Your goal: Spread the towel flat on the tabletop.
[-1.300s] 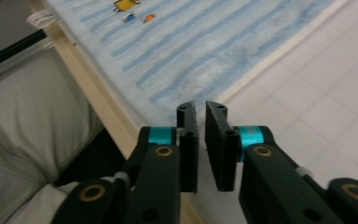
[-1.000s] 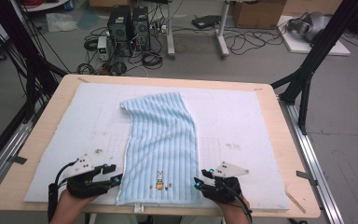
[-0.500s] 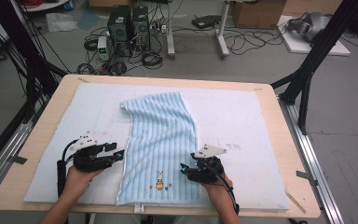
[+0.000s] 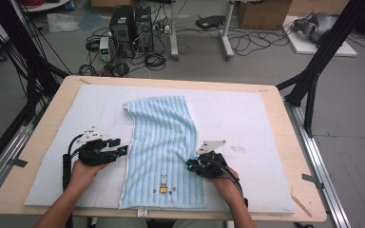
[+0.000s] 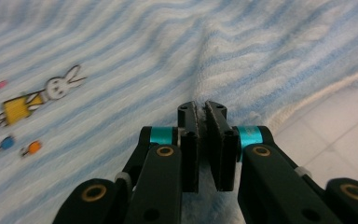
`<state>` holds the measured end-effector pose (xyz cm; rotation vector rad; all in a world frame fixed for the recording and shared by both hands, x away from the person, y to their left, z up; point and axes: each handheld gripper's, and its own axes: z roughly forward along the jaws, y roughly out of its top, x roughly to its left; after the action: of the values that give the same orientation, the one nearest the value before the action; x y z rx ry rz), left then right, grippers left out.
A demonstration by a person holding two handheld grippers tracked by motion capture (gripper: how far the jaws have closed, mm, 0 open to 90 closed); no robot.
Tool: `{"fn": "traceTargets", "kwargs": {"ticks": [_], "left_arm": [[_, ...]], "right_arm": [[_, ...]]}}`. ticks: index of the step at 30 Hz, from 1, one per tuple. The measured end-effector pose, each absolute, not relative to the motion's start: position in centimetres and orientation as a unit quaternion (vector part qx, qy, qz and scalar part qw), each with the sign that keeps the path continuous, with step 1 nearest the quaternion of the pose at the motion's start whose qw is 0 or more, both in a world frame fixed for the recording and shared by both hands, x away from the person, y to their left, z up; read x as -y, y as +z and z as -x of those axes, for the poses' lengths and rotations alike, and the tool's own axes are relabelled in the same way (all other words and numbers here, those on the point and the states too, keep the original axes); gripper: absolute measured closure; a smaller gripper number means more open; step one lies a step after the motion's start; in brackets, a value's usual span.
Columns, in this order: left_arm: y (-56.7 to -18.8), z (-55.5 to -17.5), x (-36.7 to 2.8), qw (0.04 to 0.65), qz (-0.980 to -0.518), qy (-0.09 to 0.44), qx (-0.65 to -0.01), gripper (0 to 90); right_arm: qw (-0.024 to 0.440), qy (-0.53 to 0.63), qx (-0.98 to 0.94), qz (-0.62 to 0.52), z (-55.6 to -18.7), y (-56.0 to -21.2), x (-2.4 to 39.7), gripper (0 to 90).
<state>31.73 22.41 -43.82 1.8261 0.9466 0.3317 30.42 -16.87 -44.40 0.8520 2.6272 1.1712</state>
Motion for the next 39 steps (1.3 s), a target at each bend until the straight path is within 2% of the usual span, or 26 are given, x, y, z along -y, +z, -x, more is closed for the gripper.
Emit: {"fn": "traceTargets", "kwargs": {"ticks": [6, 7, 10, 11, 12, 15, 18, 22, 23, 25, 27, 29, 33, 39], "left_arm": [[-43.7, -31.5, -22.2, 0.508, -0.758, 0.134, -0.386, 49.8], [-43.6, -31.6, -22.1, 0.511, -0.759, 0.135, -0.381, 50.0], [-43.6, -31.6, -21.8, 0.514, -0.761, 0.133, -0.374, 50.3], [-43.6, -31.7, -21.6, 0.514, -0.764, 0.132, -0.368, 50.3], [-43.6, -31.9, -21.0, 0.512, -0.77, 0.131, -0.358, 50.3], [-43.7, -32.4, -19.6, 0.502, -0.787, 0.131, -0.334, 50.1], [-44.2, -33.0, -18.0, 0.477, -0.812, 0.118, -0.315, 49.4], [-45.0, -33.2, -16.6, 0.442, -0.839, 0.113, -0.298, 48.0], [-45.0, -33.0, -16.1, 0.423, -0.849, 0.129, -0.291, 48.9], [-44.9, -32.9, -16.1, 0.417, -0.85, 0.139, -0.29, 59.7], [-44.9, -32.8, -16.1, 0.419, -0.851, 0.131, -0.288, 83.2], [-45.0, -32.3, -16.5, 0.429, -0.846, 0.116, -0.295, 85.8], [-45.0, -31.7, -17.4, 0.437, -0.842, 0.088, -0.305, 86.3], [-44.9, -29.4, -18.9, 0.439, -0.847, 0.043, -0.298, 86.2]], "right_arm": [[0.019, 0.397, -0.883, -0.25, -29.3, -44.4, 17.8, 84.0], [-0.001, 0.4, -0.885, -0.239, -28.8, -44.4, 18.0, 83.9], [-0.017, 0.4, -0.887, -0.232, -28.6, -44.4, 18.1, 82.7], [-0.015, 0.403, -0.885, -0.234, -28.6, -44.4, 18.1, 80.1], [-0.019, 0.413, -0.879, -0.24, -28.7, -44.4, 18.2, 72.1], [0.012, 0.447, -0.848, -0.284, -29.1, -44.1, 18.8, 58.0], [0.07, 0.444, -0.833, -0.323, -29.5, -43.9, 18.9, 54.8], [0.102, 0.427, -0.838, -0.323, -29.8, -44.1, 17.8, 51.9], [0.117, 0.407, -0.846, -0.324, -30.1, -44.4, 17.1, 52.9], [0.123, 0.391, -0.852, -0.325, -30.4, -44.8, 16.6, 59.3], [0.121, 0.389, -0.851, -0.331, -30.5, -44.7, 16.7, 73.8], [0.112, 0.388, -0.855, -0.326, -30.4, -44.6, 16.8, 84.9], [0.093, 0.383, -0.861, -0.32, -30.1, -44.4, 17.1, 86.2], [0.038, 0.387, -0.87, -0.304, -28.9, -44.2, 18.4, 86.1]]}}
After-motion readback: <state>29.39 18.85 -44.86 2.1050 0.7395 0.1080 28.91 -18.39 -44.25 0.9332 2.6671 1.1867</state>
